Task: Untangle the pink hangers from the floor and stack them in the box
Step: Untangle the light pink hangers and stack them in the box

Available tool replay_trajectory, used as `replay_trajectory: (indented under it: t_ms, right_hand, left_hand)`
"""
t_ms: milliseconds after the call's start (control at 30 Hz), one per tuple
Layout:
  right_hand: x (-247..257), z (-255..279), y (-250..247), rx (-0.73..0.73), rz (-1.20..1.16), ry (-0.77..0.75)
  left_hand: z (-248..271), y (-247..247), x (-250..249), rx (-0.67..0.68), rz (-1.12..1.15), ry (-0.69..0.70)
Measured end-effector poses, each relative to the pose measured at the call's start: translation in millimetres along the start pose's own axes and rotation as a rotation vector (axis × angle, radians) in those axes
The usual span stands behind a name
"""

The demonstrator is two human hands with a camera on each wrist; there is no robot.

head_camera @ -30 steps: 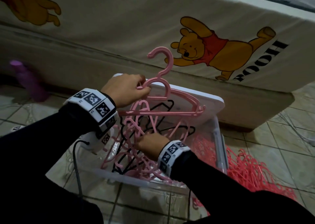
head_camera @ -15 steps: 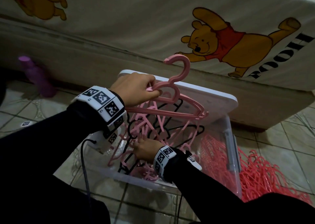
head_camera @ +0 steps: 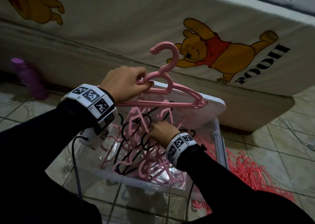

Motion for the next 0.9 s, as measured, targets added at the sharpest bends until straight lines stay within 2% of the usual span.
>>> replay_trajectory:
  t_ms: [167, 400, 567, 733, 900]
  right_hand:
    - [-3.9, 13.5, -13.1, -0.048, 0.068, 0.115]
    - [-25.0, 46.0, -43.6, -0.154, -0.162, 0.263]
    - [-61.4, 65.1, -68.2, -0.326, -0.397, 0.429]
    - [-79.0, 79.0, -87.6, -0.572, -0.547, 0.515]
    - [-86.8, 84.0, -92.9, -0.662, -0.612, 0.555]
  left_hand:
    - [-2.9, -3.1, 3.0, -0.067, 0.045, -0.089]
    - [-6.1, -6.8, 10.8, -0.141, 0.189, -0.149]
    - [-2.1, -8.1, 14.2, -0.095, 0.274, -0.16]
    - [-1.0, -2.1, 7.7, 0.054, 0.295, -0.067]
    - [-1.5, 3.0, 2.6, 0.105, 0.291, -0.026]
Point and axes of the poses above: each hand's wrist, its own z-axis away from the middle knuckle, its own y-axis out of the palm, x = y × z, the point moved 2 cm from there along -z, towards the middle knuckle, and after that the axes turned 4 degrees about y, right-handed, at the moved point
